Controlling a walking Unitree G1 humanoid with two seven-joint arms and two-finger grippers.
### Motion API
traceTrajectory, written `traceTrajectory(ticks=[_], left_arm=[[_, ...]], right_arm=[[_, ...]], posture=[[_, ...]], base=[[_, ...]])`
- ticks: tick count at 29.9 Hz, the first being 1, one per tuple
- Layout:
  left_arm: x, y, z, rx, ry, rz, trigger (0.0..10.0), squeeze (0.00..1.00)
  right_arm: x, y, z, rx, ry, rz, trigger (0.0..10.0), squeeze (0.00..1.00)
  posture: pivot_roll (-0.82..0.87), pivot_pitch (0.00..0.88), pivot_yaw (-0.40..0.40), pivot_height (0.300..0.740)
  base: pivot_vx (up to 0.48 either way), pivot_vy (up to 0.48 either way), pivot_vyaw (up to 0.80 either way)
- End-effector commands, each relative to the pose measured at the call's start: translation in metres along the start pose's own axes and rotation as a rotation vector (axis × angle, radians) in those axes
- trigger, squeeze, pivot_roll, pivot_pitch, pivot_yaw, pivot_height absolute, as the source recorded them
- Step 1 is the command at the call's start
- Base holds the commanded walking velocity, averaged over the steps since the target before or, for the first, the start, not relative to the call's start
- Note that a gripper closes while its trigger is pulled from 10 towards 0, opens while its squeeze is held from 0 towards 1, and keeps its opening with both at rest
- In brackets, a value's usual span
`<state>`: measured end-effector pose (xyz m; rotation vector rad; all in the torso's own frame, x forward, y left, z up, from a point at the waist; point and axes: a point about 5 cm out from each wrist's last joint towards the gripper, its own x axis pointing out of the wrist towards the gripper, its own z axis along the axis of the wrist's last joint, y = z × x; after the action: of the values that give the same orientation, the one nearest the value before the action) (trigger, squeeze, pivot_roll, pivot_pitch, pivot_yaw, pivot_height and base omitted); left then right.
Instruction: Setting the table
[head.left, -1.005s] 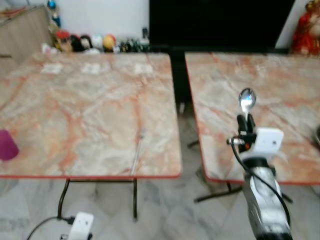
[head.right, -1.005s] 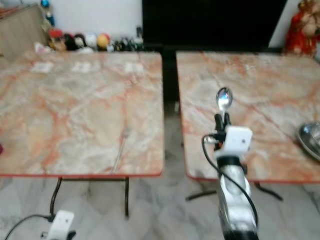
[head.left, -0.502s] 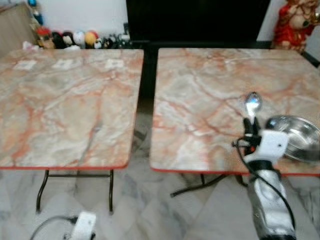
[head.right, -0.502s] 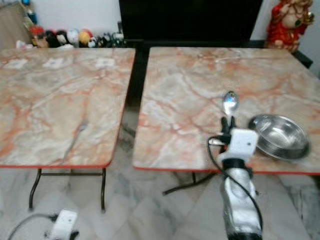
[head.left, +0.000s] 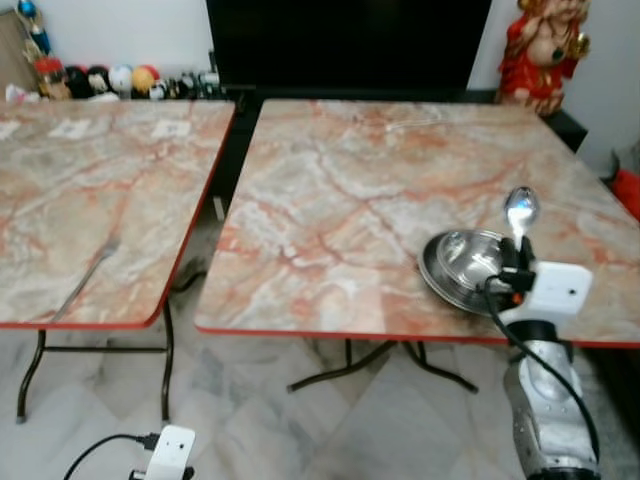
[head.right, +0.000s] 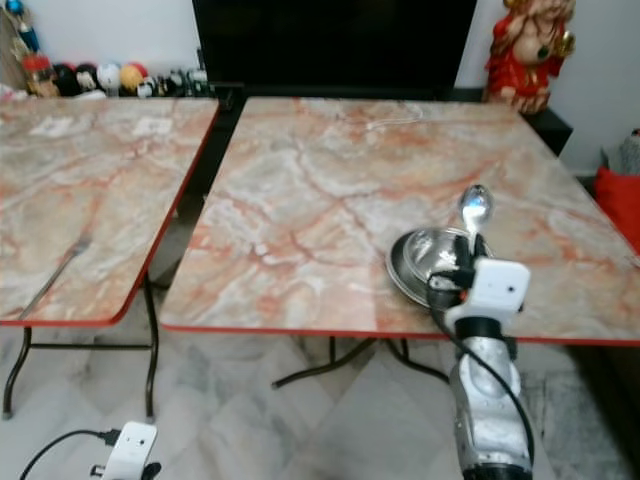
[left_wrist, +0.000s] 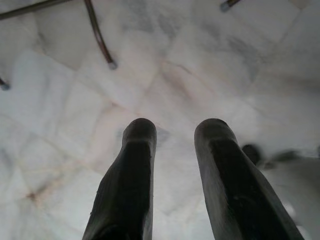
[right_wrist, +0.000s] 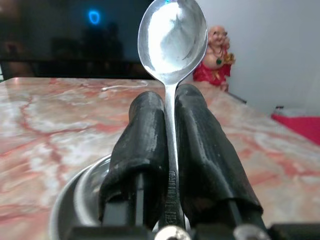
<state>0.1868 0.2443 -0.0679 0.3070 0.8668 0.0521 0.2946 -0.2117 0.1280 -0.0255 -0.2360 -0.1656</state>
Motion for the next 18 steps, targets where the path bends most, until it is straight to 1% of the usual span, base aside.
traceTrajectory(ticks=[1,6,18], left_arm=[[-0.0015,0.0017,-0.0061,0.006,0.019,0.001,10.0,0.0],[-0.0014,0.0009,-0.0059,0.006,0.019,0.003,10.0,0.0],[-0.0018,0.0004,-0.0073,-0.021,0.02,-0.004,10.0,0.0]], right_arm=[[0.0019,0.0077,0.0036,0.014,-0.015,0.022,10.0,0.0],[0.0017,0.0065,0.0033,0.013,-0.016,0.013,10.0,0.0],[0.0009,0.0004,0.0016,0.007,-0.009,-0.003,10.0,0.0]], posture=[[0.06,0.0,-0.019,0.74],[0.06,0.0,-0.019,0.74],[0.06,0.0,-0.025,0.74]], base=[[0.0,-0.42,0.0],[0.0,-0.319,0.0],[0.0,0.0,0.0]])
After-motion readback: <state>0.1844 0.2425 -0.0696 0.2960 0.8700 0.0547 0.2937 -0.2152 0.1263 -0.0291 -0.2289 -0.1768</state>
